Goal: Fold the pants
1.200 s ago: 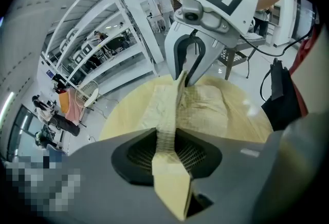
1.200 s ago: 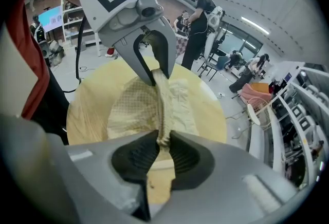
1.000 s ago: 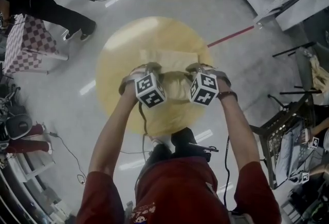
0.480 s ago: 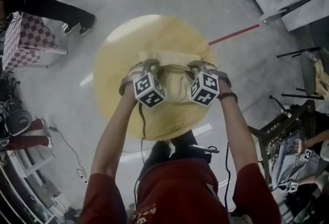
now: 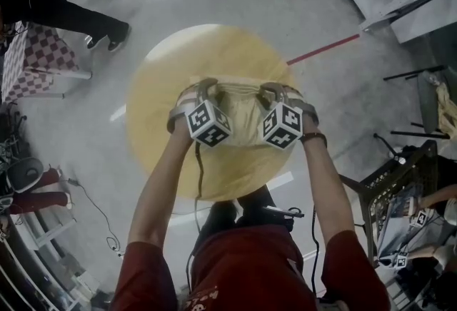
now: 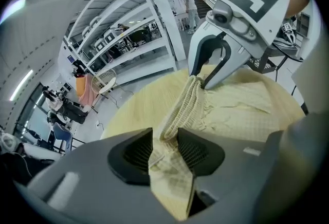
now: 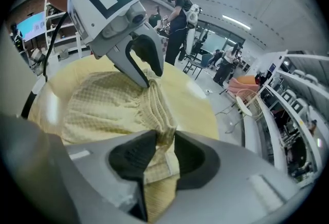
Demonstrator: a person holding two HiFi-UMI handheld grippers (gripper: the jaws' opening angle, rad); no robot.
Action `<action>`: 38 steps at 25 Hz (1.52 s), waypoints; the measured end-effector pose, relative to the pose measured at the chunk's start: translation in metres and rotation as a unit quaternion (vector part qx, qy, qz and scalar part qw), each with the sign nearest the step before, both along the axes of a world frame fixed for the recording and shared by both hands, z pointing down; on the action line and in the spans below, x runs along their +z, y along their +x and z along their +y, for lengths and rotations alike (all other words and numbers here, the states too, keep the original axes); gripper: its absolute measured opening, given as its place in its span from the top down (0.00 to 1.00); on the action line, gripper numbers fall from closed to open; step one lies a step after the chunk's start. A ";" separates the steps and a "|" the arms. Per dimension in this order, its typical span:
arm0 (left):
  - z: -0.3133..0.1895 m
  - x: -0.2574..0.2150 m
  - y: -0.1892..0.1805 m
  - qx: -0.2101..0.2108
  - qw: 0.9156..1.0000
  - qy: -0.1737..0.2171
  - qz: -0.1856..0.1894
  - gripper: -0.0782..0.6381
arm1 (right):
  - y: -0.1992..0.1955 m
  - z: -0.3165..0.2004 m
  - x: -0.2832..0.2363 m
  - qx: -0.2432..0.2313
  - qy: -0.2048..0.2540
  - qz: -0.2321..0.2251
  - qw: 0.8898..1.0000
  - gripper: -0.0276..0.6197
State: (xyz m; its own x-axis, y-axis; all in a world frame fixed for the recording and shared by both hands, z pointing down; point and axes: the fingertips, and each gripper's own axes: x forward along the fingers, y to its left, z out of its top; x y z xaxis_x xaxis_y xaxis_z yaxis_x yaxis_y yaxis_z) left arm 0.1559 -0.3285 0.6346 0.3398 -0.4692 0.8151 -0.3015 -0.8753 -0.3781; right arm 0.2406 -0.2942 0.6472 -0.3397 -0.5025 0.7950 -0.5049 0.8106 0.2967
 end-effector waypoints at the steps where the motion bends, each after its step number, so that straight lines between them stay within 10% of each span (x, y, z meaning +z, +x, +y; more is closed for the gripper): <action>1: -0.001 0.002 0.001 -0.003 1.000 -0.001 0.001 0.66 | 0.001 -0.002 0.001 0.005 0.002 0.000 1.000 0.79; 16: -0.002 -0.005 -0.007 -0.022 0.999 0.031 0.026 0.66 | 0.005 -0.004 -0.006 0.061 0.024 -0.013 0.998 0.79; 24: 0.024 -0.045 -0.017 -0.065 0.990 0.069 0.106 0.66 | 0.004 0.019 -0.050 0.129 0.063 -0.070 0.987 0.79; 38: 0.135 -0.178 -0.079 -0.156 0.914 0.164 0.338 0.66 | -0.060 0.121 -0.190 0.247 0.200 -0.247 0.915 0.79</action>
State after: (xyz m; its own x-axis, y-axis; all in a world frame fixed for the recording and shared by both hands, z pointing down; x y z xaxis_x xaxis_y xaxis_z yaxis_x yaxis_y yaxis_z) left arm 0.0771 -0.1936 0.4566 0.5215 -0.8102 0.2676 -0.7783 -0.5802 -0.2398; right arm 0.1802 -0.1732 0.4571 -0.2606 -0.9090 0.3253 -0.9332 0.3235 0.1564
